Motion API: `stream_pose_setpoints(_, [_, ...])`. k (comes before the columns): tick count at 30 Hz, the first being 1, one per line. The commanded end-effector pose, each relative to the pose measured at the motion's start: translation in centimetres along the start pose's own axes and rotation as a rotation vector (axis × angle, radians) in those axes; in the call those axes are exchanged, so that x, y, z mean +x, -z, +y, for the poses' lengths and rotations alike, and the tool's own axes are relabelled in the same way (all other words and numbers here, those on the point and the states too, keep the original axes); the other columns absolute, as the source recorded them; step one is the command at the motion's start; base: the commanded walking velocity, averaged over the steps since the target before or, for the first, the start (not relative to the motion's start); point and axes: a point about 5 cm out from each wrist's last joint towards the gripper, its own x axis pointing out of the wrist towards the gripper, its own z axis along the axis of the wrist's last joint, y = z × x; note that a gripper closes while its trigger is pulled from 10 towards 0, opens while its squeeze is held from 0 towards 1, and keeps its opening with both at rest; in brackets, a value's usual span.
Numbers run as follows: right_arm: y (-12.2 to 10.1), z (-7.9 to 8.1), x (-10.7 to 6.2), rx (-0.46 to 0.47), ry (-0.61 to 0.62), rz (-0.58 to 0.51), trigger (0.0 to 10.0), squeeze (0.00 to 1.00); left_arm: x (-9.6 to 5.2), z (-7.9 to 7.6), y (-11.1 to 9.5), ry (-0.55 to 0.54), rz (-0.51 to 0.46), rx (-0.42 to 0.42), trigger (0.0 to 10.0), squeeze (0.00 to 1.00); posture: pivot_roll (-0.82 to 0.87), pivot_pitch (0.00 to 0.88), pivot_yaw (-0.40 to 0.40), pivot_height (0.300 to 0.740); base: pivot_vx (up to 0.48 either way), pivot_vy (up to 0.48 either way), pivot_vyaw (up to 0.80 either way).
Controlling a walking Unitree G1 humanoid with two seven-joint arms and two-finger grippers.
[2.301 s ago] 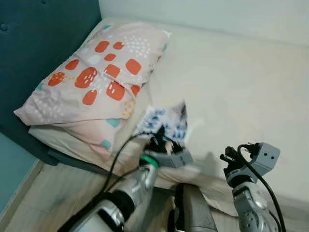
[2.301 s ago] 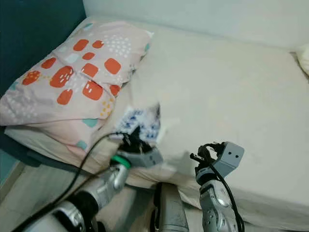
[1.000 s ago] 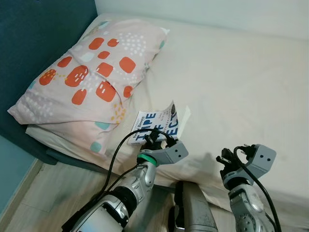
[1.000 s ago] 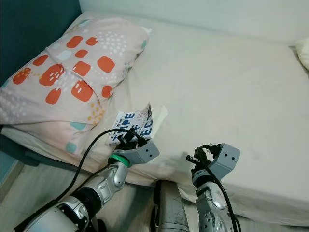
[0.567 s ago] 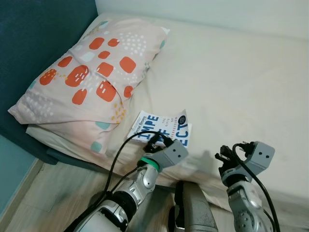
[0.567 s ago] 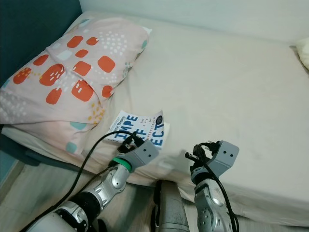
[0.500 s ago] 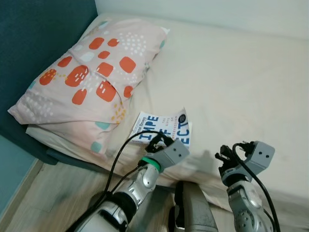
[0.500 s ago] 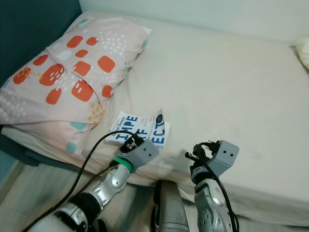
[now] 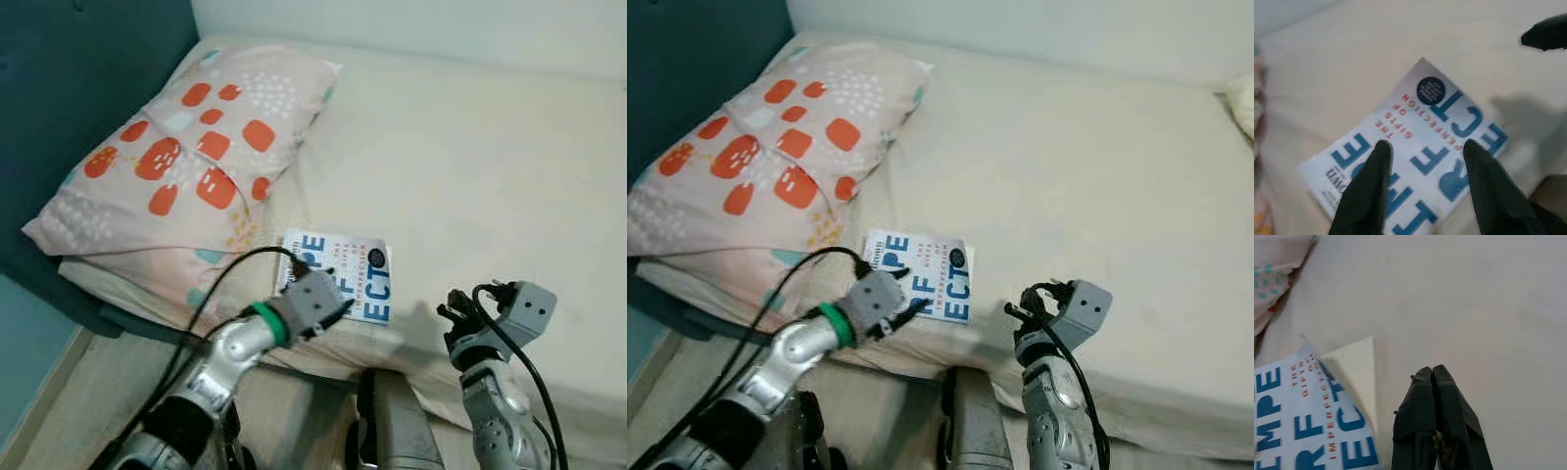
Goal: Clean up the room
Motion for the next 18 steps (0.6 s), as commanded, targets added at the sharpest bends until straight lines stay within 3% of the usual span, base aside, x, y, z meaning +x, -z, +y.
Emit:
stream_pose_setpoints(1, [0.0, 1.3, -0.1, -0.049, -0.091, -0.036, 10.0, 0.00, -1.0, 2.2, -0.2, -0.223, 0.002, -0.341, 10.0, 0.00, -0.10, 0.099, 0.036, 0.595, 0.000, 0.000, 0.00])
stream_pose_setpoints(2, [0.0, 1.3, -0.1, -0.049, -0.091, -0.036, 10.0, 0.00, -1.0, 2.2, -0.2, -0.223, 0.002, -0.341, 10.0, 0.00, -0.10, 0.099, 0.036, 0.595, 0.000, 0.000, 0.00])
stream_pose_setpoints(4, [-0.5, 3.1, -0.2, -0.072, -0.183, -0.080, 10.0, 0.00, -1.8, 3.2, -0.7, -0.320, -0.027, -0.460, 10.0, 0.00, -0.09, 0.080, 0.029, 0.595, 0.000, 0.000, 0.00])
stream_pose_setpoints(6, [-0.6, 3.8, -0.3, -0.085, -0.219, -0.093, 10.0, 0.00, -2.2, 3.4, -1.0, -0.332, -0.036, -0.480, 10.0, 0.00, -0.09, 0.077, 0.027, 0.595, 0.000, 0.000, 0.00])
stream_pose_setpoints(8, [-0.8, 4.7, -0.4, -0.157, -0.267, -0.130, 10.0, 0.00, -2.4, 3.7, -1.7, -0.345, -0.054, -0.440, 10.0, 0.00, -0.08, 0.054, 0.020, 0.595, 0.000, 0.000, 0.00])
stream_pose_setpoints(11, [-1.0, 4.8, -0.3, -0.205, -0.265, -0.160, 10.0, 0.00, -2.2, 4.0, -1.9, -0.358, -0.061, -0.399, 10.0, 0.00, -0.08, 0.040, 0.015, 0.599, 0.000, 0.000, -0.15])
stream_pose_setpoints(18, [-2.0, 4.3, 0.5, -0.251, -0.254, -0.202, 10.0, 0.00, -1.5, 4.6, -2.9, -0.369, -0.057, -0.427, 10.0, 0.00, -0.09, 0.008, 0.022, 0.620, 0.000, 0.000, -0.44])
